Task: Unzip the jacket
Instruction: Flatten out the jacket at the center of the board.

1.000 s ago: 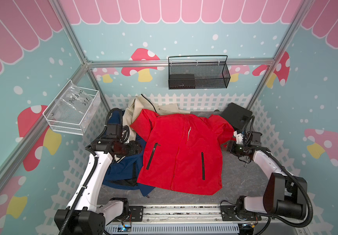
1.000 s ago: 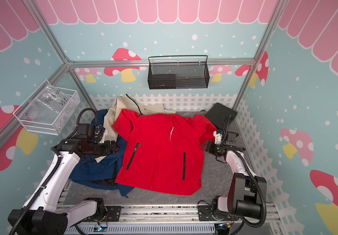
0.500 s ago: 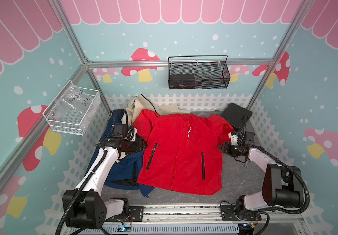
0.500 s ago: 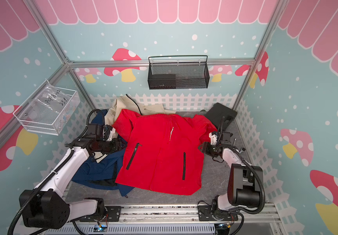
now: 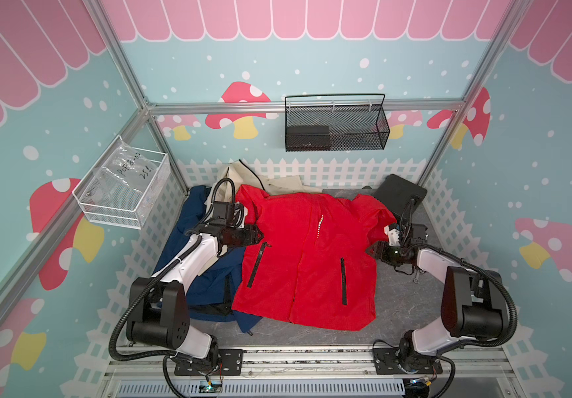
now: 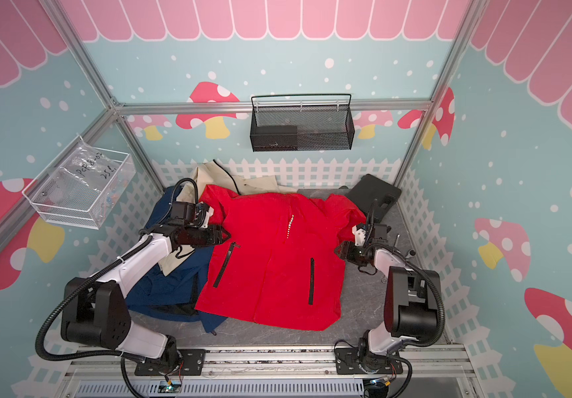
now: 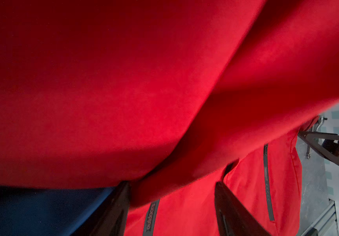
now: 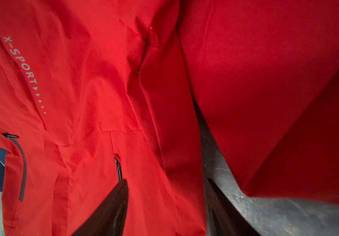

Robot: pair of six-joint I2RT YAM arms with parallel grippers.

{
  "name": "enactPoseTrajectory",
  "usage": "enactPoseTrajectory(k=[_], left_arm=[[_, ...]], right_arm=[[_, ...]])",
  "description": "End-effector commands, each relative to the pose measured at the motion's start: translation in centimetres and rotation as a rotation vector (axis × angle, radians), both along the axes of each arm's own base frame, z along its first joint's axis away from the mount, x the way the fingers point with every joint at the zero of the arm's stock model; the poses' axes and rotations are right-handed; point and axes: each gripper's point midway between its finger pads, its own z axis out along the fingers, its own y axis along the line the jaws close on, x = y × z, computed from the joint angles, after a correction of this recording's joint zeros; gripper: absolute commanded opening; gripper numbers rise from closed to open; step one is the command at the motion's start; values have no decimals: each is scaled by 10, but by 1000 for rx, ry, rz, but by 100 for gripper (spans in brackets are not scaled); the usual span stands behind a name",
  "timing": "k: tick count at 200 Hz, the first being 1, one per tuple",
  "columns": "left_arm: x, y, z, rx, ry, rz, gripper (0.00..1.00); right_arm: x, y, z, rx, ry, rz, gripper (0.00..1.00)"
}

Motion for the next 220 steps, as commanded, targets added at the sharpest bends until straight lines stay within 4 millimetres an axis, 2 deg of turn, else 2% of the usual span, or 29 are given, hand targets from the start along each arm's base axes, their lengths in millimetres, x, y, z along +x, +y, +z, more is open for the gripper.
enactPoseTrajectory(k=[1, 15, 24, 39, 48, 57, 67, 85, 143, 168, 220], left_arm=[[19, -5, 8, 10, -65, -22, 65], [22, -4, 6, 35, -68, -15, 62], [23, -5, 5, 46, -74, -25, 55], [22, -6, 6, 50, -76, -33, 33], [20, -6, 7, 52, -74, -32, 20], [17, -3, 6, 64, -65, -20, 12], [11, 0, 5, 75, -45, -3, 6], [-3, 3, 2, 66, 3, 19, 0], [-52, -23, -16, 49, 107, -18, 0], [-61, -28, -25, 61, 134, -14, 0], [-72, -35, -32, 63, 142, -8, 0]], right_arm=[[2, 8, -12, 5, 3, 42, 60], [3, 13, -15, 17, 9, 58, 60], [2, 13, -20, 18, 21, 57, 55], [2, 11, -22, 15, 29, 47, 35], [1, 9, -21, -1, 30, 33, 18], [0, 4, -18, -26, 29, 11, 6], [-1, -4, -16, -65, 35, -17, 0], [-4, -17, -12, -124, 51, -68, 0], [0, -56, -2, -186, 68, -199, 0], [4, -68, 2, -204, 61, -217, 0], [1, -71, 12, -220, 22, -208, 0]])
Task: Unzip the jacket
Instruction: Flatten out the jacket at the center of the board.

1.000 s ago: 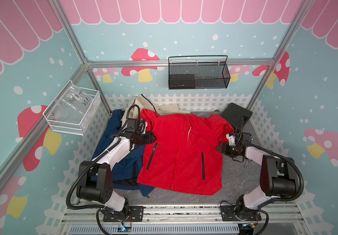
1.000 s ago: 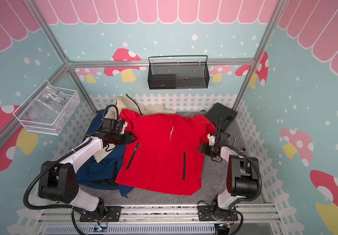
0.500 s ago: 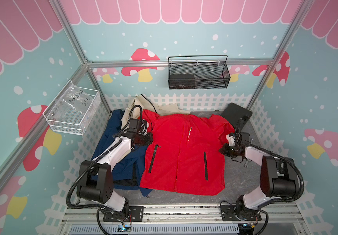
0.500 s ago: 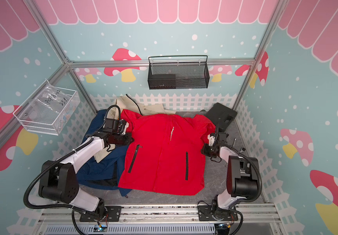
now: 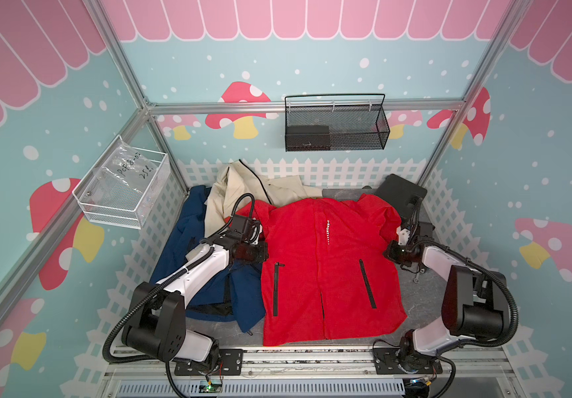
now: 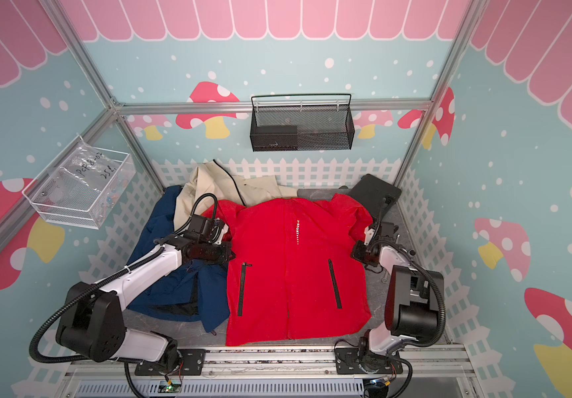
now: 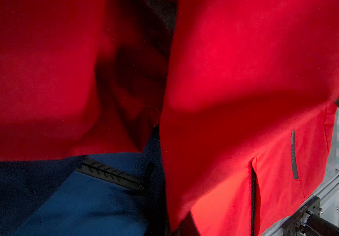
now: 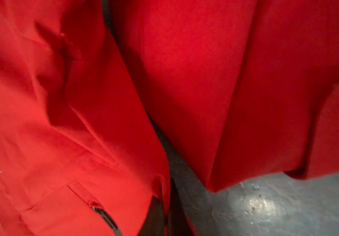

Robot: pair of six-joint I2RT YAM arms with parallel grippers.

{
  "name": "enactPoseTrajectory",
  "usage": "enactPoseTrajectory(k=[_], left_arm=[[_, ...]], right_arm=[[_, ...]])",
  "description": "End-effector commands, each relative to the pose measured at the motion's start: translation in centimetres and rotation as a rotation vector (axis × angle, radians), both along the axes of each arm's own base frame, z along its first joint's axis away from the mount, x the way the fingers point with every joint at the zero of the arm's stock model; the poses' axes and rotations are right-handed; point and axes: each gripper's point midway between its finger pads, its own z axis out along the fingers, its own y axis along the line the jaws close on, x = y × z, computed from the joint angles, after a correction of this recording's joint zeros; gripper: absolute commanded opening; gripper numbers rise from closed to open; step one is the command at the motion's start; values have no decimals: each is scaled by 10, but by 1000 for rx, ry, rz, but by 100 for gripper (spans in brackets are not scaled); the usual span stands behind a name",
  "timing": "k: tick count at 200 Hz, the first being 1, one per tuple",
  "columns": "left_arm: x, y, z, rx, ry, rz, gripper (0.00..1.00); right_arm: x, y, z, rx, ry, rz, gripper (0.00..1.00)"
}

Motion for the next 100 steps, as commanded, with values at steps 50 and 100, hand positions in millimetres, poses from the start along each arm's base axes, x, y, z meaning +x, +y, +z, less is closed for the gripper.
enactPoseTrajectory(k=[50, 100], left_arm=[[-11, 8, -1, 23, 1, 53, 4], [14, 27, 73, 87, -201, 59, 61]], right_arm=[[0, -19, 20, -69, -63, -27, 9], [26, -2, 117, -90, -372, 96, 65]])
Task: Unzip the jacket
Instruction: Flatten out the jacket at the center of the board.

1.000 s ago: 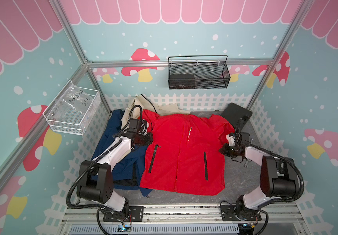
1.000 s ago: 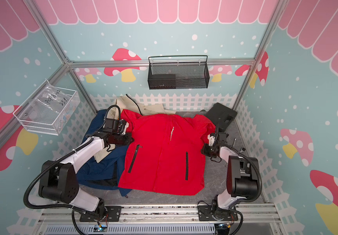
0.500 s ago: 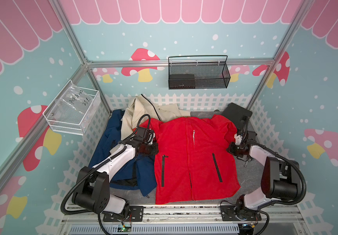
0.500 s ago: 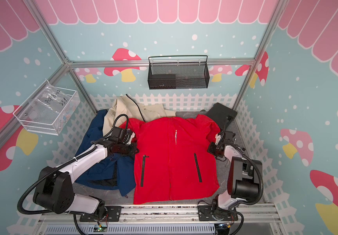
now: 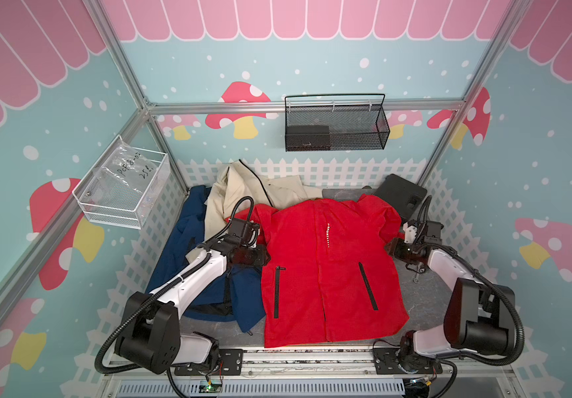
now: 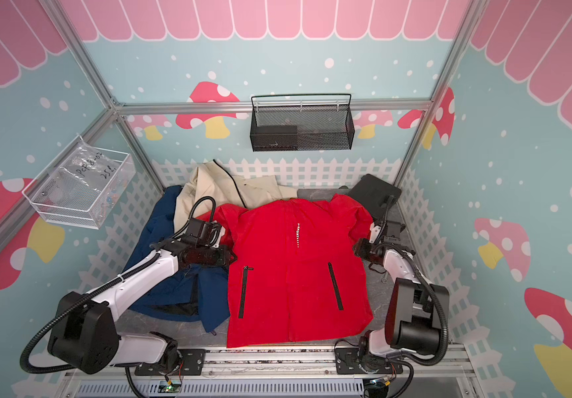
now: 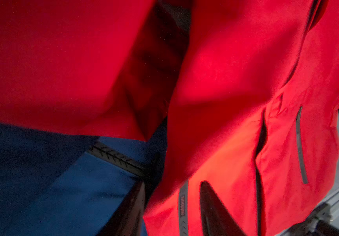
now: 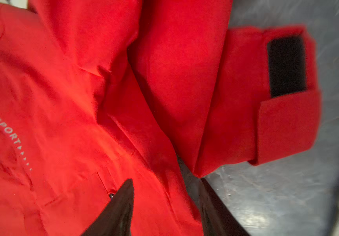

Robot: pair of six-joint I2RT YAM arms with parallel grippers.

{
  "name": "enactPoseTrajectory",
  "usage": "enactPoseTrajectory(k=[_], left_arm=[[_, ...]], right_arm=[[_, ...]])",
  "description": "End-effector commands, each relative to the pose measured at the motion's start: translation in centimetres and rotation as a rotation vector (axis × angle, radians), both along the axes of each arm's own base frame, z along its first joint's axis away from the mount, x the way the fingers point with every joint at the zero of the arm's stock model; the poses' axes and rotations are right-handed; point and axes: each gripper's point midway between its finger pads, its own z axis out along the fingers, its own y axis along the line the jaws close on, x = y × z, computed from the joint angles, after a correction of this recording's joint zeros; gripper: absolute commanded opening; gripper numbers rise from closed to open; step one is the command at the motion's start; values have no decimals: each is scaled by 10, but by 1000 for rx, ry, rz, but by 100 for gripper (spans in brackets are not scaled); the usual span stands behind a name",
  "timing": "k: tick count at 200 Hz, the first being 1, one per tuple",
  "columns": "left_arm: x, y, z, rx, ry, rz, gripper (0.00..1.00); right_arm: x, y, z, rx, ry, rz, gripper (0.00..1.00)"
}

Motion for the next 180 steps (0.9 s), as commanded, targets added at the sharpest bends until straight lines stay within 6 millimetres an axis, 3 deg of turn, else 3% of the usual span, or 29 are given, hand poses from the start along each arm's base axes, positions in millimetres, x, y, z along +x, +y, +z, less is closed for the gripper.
enactPoseTrajectory(k=[1, 21, 42, 61, 75, 96, 126, 155, 172, 174, 180], left_arm=[[21, 14, 56, 36, -152, 22, 62], [42, 9, 102, 11, -260, -18, 67], [70, -10, 138, -22, -345, -86, 69], [101, -29, 160, -44, -398, -136, 72], [127, -43, 164, -58, -409, -164, 73], [166, -60, 153, -62, -388, -184, 74], [204, -81, 116, -83, -334, -206, 75], [213, -116, 91, -143, -290, -286, 72], [213, -132, 79, -148, -282, -332, 72], [214, -133, 77, -147, -280, -333, 72], [215, -136, 74, -148, -277, -337, 72]], right_arm=[[23, 12, 70, -36, -224, 108, 65], [32, 40, 107, -61, -329, 225, 64], [42, 83, 132, 0, -426, 361, 63], [55, 117, 140, 73, -455, 450, 63], [71, 136, 139, 108, -437, 488, 63], [95, 160, 134, 158, -397, 525, 63], [118, 196, 121, 239, -345, 554, 60], [127, 227, 97, 345, -282, 553, 50], [124, 239, 86, 435, -241, 524, 37], [125, 241, 72, 448, -208, 511, 34], [124, 243, 58, 478, -165, 484, 27]])
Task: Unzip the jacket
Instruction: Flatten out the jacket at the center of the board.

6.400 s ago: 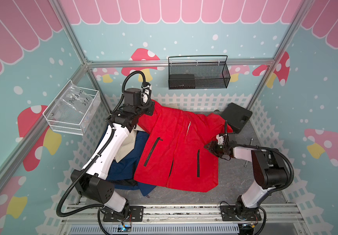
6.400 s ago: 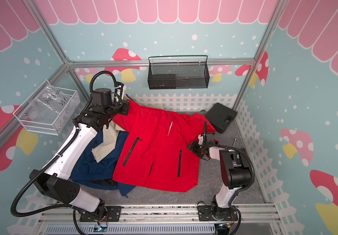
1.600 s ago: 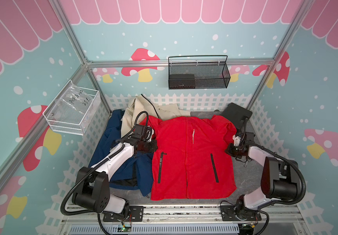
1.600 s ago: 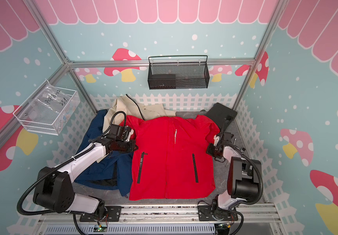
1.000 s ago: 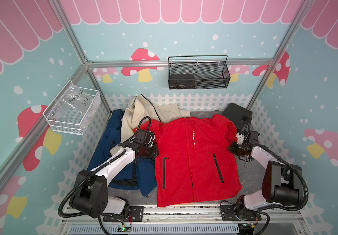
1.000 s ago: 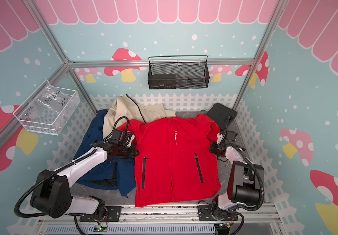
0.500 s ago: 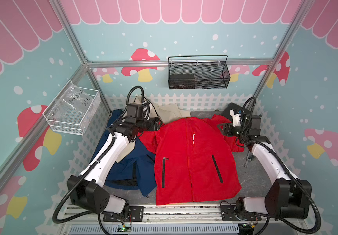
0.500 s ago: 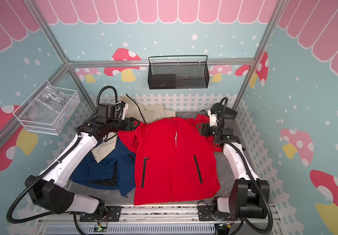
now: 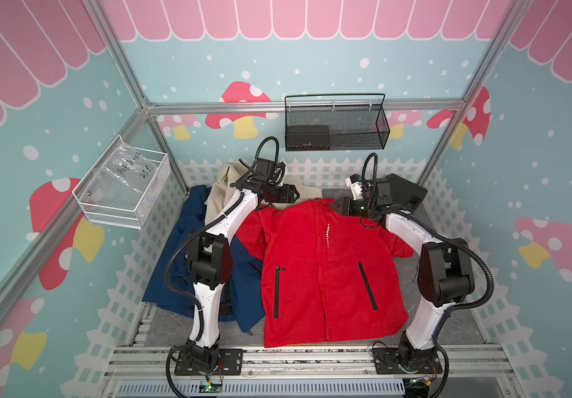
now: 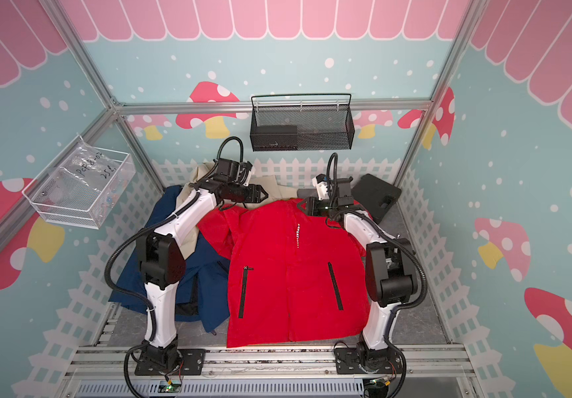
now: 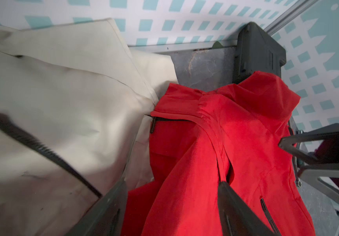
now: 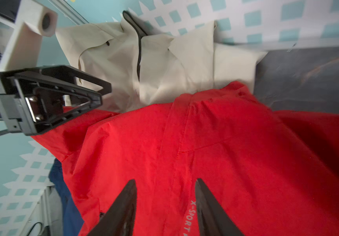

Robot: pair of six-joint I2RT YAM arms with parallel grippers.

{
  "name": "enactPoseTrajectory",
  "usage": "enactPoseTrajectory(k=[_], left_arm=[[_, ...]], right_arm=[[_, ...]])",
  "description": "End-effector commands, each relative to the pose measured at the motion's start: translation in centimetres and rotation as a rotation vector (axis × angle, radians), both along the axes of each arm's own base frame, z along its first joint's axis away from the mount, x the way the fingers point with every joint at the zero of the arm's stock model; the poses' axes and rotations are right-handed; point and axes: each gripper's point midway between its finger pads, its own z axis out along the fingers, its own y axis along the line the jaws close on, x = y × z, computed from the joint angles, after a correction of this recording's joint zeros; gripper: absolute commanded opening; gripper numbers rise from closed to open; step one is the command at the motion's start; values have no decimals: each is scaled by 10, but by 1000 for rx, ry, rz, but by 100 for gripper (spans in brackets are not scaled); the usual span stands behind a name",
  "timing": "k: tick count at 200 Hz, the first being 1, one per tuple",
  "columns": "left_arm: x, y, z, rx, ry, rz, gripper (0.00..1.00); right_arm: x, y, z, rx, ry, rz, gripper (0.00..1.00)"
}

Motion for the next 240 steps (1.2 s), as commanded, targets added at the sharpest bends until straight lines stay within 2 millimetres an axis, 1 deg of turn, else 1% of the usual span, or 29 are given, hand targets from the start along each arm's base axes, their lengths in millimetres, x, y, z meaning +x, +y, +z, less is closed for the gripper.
enactPoseTrajectory(k=[1, 8, 14, 26, 50, 64, 81, 94, 102, 110, 120, 122, 125, 136, 144, 160, 164, 166, 169, 180, 186, 202, 208, 218, 240], left_arm=[[-7, -28, 17, -38, -32, -97, 72], [-6, -32, 11, -46, -19, -103, 72], [-5, -34, 8, -54, -11, -109, 72], [-2, -36, -1, -60, 11, -107, 72], [-4, -42, -23, -72, 60, -128, 71], [-11, -48, -37, -87, 97, -165, 68], [-23, -53, -53, -73, 134, -190, 66], [-30, -54, -67, -44, 153, -195, 63], [-33, -53, -75, -22, 161, -190, 58], [-36, -53, -81, -18, 177, -193, 46], [-40, -53, -84, -18, 187, -200, 33], [-47, -62, -84, -13, 187, -219, 30], [-51, -66, -84, -5, 183, -227, 26], [-57, -69, -81, 28, 148, -242, 16], [-62, -72, -78, 59, 106, -257, 12], [-70, -74, -64, 113, -1, -261, 3], [-71, -74, -57, 113, -27, -259, 1], [-73, -75, -57, 114, -33, -261, 1], [-75, -76, -51, 108, -53, -263, 0], [-84, -82, -34, 79, -112, -273, 0], [-91, -88, -22, 59, -152, -290, 0], [-119, -106, -6, 32, -238, -367, 0], [-129, -113, -3, 30, -258, -399, 0], [-147, -122, -7, 28, -265, -445, 1], [-180, -136, -32, 24, -221, -531, 4]], right_arm=[[0, 16, -24, 132, 139, -30, 26], [-3, 20, -37, 154, 185, -41, 15], [-7, 24, -48, 168, 220, -45, 9], [-14, 27, -70, 183, 279, -67, 0], [-30, 25, -111, 202, 391, -141, 0], [-37, 23, -129, 210, 441, -172, 0], [-41, 19, -147, 197, 478, -197, 0], [-42, 18, -154, 187, 489, -205, 0], [-43, 17, -158, 182, 494, -212, 0], [-44, 16, -162, 177, 501, -217, 0], [-44, 15, -166, 173, 508, -224, 0], [-44, 15, -167, 172, 510, -226, 0], [-45, 14, -169, 171, 514, -230, 0], [-46, 12, -174, 166, 525, -242, 0], [-47, 11, -178, 161, 533, -251, 0], [-50, 9, -188, 152, 554, -269, 0], [-51, 8, -191, 152, 560, -275, 0], [-51, 8, -191, 150, 561, -276, 0], [-51, 8, -193, 150, 564, -279, 0], [-53, 7, -198, 155, 579, -291, 0], [-54, 6, -201, 159, 589, -298, 0], [-55, 6, -204, 175, 597, -310, 0], [-55, 6, -203, 181, 596, -313, 0], [-56, 5, -204, 187, 597, -319, 0], [-55, 5, -199, 213, 574, -314, 0]])
